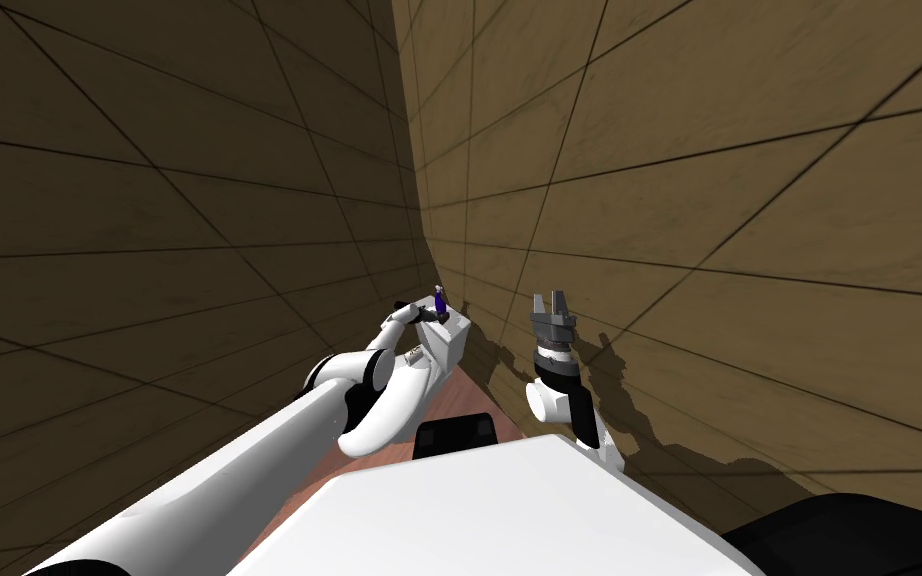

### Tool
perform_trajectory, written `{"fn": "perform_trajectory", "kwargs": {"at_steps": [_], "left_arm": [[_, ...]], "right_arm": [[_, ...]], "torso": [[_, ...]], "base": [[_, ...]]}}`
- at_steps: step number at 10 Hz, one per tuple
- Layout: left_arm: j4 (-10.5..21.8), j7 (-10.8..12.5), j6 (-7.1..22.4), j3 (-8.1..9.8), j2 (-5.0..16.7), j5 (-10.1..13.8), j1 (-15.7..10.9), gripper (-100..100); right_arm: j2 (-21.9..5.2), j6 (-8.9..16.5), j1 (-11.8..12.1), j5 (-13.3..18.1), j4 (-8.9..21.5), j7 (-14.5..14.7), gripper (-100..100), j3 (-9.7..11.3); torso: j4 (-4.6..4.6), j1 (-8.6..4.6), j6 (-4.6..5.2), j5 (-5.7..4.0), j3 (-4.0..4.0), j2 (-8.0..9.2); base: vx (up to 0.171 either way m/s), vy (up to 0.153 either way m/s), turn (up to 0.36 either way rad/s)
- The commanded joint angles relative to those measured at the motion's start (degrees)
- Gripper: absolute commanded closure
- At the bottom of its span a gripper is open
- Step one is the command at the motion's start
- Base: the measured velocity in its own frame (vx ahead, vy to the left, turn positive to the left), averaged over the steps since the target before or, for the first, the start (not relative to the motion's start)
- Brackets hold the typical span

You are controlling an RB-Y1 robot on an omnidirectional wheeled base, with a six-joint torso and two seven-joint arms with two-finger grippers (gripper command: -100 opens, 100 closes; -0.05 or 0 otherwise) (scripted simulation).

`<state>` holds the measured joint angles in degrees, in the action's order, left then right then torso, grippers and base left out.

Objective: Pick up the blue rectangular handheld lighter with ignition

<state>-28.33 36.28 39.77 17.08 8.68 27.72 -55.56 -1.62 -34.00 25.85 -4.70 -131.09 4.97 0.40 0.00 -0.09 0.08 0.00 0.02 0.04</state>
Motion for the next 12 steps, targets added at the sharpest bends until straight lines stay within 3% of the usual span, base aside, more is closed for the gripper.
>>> {"fn": "perform_trajectory", "kwargs": {"at_steps": [1,8,10,11,12], "left_arm": [[1.60,1.14,2.31,0.38,-0.11,1.51,-1.93,-100],[6.66,2.47,5.47,1.32,0.90,4.87,-6.99,-100],[6.04,2.62,5.59,1.23,0.80,4.66,-6.61,-100],[6.21,2.55,5.54,1.26,0.82,4.71,-6.70,0],[6.29,1.86,3.87,1.48,0.05,4.78,-5.21,-100]], "right_arm": [[0.00,0.00,0.00,0.00,0.00,0.00,0,0.00],[0.00,0.00,0.00,0.00,0.00,0.00,0,0.00],[0.00,0.00,0.00,0.00,0.00,0.00,0,0.00],[0.00,0.00,0.00,0.00,0.00,0.00,0,0.00],[0.00,0.00,0.00,0.00,0.00,0.00,0,0.00]], "torso": [[0.00,0.00,0.00,0.00,0.00,0.00],[-0.01,-0.01,-0.02,0.00,0.00,0.00],[-0.01,0.00,-0.02,0.00,-0.01,0.00],[-0.01,0.00,-0.03,0.00,0.00,0.01],[-0.01,-0.01,-0.02,0.00,0.00,0.01]], "base": [[0.002,0.005,-0.033],[0.001,0.001,-0.004],[0.000,0.000,0.000],[0.000,0.000,0.000],[0.080,-0.006,-0.046]]}}
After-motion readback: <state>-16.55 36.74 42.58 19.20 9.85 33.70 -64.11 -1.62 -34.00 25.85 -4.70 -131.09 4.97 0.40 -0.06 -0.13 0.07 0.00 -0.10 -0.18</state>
